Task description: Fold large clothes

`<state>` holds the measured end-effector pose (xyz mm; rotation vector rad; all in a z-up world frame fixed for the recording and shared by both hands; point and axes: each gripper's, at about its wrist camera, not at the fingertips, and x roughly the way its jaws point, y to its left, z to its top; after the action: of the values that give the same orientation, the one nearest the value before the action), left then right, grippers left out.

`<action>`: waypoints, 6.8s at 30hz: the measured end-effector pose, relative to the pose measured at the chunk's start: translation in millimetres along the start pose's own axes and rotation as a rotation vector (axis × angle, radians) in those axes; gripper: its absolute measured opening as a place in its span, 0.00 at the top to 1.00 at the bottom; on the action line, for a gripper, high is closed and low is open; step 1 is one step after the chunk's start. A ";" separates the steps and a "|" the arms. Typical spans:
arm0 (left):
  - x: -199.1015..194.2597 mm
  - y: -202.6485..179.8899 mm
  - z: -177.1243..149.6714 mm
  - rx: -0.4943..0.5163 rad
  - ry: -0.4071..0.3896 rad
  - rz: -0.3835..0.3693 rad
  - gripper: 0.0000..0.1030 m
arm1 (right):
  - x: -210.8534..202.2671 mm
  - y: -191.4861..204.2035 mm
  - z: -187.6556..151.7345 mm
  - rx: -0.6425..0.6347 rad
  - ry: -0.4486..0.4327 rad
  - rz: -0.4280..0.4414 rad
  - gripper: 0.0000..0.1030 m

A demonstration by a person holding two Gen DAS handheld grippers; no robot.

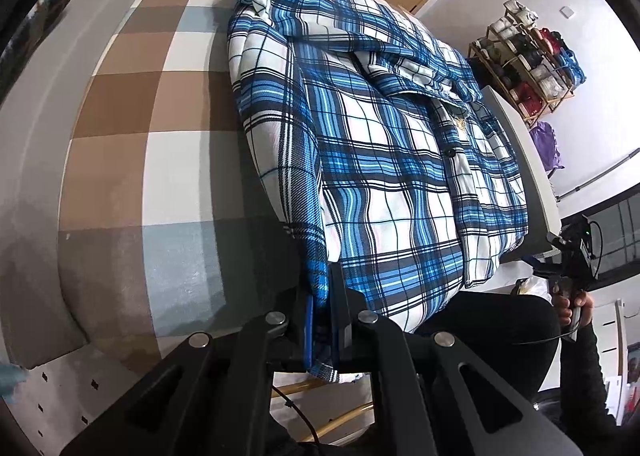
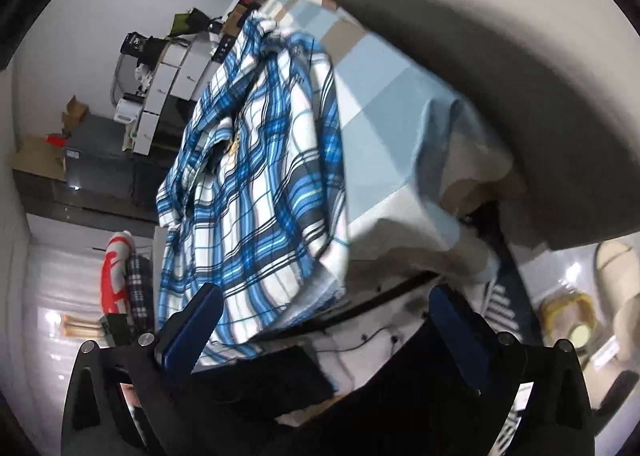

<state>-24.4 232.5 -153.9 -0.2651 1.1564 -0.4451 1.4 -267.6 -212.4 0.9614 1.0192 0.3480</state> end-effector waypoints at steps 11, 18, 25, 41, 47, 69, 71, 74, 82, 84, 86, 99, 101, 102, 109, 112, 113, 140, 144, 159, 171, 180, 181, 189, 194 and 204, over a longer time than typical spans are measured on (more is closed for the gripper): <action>7.3 2.6 0.2 -0.007 0.029 0.030 0.99 | 45.7 -2.7 11.8 0.097 0.097 0.106 0.13; 10.9 6.4 -1.0 -0.034 0.056 0.074 0.99 | 38.9 13.6 3.6 0.027 0.080 0.082 0.60; 12.9 8.6 -2.0 -0.051 0.073 0.068 0.99 | 30.2 28.0 -1.8 -0.053 0.062 0.098 0.81; 13.8 27.8 0.4 -0.169 0.130 -0.103 0.80 | 56.2 42.8 30.7 -0.045 0.022 0.100 0.67; 18.8 6.1 9.2 -0.157 0.132 -0.126 0.41 | 66.7 51.0 38.1 -0.036 -0.006 0.105 0.66; -1.3 9.6 -22.4 -0.123 0.109 -0.119 0.99 | 11.6 64.7 25.1 -0.177 -0.121 0.118 0.95; -4.2 12.3 -27.7 -0.139 0.113 -0.146 0.99 | 4.0 58.0 21.4 -0.170 -0.121 0.116 0.95; -10.7 13.4 -36.7 -0.152 0.111 -0.196 0.99 | -8.1 49.8 13.2 -0.164 -0.124 0.117 0.95; -39.9 14.7 18.8 -0.172 0.026 -0.394 0.99 | -30.1 65.2 14.5 -0.225 -0.135 0.158 0.95; -52.1 4.5 51.1 -0.157 -0.031 -0.397 0.99 | -28.3 86.7 33.6 -0.249 -0.142 0.162 0.95; -62.5 2.0 88.5 -0.185 -0.100 -0.410 0.99 | -25.4 100.9 55.4 -0.234 -0.147 0.175 0.95; 12.1 59.1 281.5 -0.558 -0.093 -0.219 0.99 | 78.2 183.3 259.2 -0.121 -0.093 0.003 0.95; 26.0 62.6 282.8 -0.598 -0.074 -0.206 0.99 | 99.2 178.1 277.5 -0.105 -0.052 -0.035 0.95; 33.6 61.3 279.3 -0.624 -0.061 -0.199 0.99 | 115.1 178.1 288.0 -0.100 -0.017 -0.064 0.95; 34.6 90.7 260.0 -0.785 0.012 -0.301 0.98 | 168.7 152.5 324.4 0.034 0.168 -0.148 0.94; 22.1 90.8 262.7 -0.810 0.024 -0.329 0.98 | 163.7 148.1 334.8 0.101 0.159 -0.105 0.94; 17.1 87.8 266.3 -0.795 0.020 -0.321 0.97 | 161.5 150.2 338.2 0.108 0.153 -0.082 0.94; 29.0 -9.8 249.0 -0.325 0.094 0.108 0.44 | 189.0 195.0 241.4 -0.615 0.122 -0.545 0.93; 46.0 15.0 254.7 -0.375 0.116 0.112 0.44 | 184.6 177.4 273.1 -0.548 0.055 -0.536 0.93; 19.1 -0.2 242.6 -0.309 0.085 0.148 0.44 | 88.5 167.2 292.1 -0.599 -0.062 -0.388 0.01; 36.3 -30.1 229.5 -0.248 0.127 0.222 0.44 | 143.8 197.0 155.1 -1.041 0.053 -0.334 0.02; 47.0 -34.9 220.4 -0.232 0.153 0.229 0.44 | 154.8 203.0 35.2 -1.385 0.201 -0.306 0.03; 46.8 -34.4 220.0 -0.233 0.153 0.227 0.44 | 147.4 204.4 38.6 -1.376 0.188 -0.291 0.03; 47.9 -28.4 214.9 -0.245 0.163 0.203 0.44 | 83.6 217.7 134.6 -1.106 -0.079 -0.233 0.01; 47.6 -27.1 211.6 -0.246 0.165 0.194 0.44 | 115.1 212.3 181.2 -1.062 0.019 -0.368 0.11; 44.8 -20.4 206.4 -0.258 0.169 0.165 0.44 | 173.2 221.9 138.9 -1.237 0.188 -0.412 0.43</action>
<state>176.6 188.3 -102.4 -0.3574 1.3918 -0.1743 245.2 -101.4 -105.2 -0.3947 0.9043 0.6110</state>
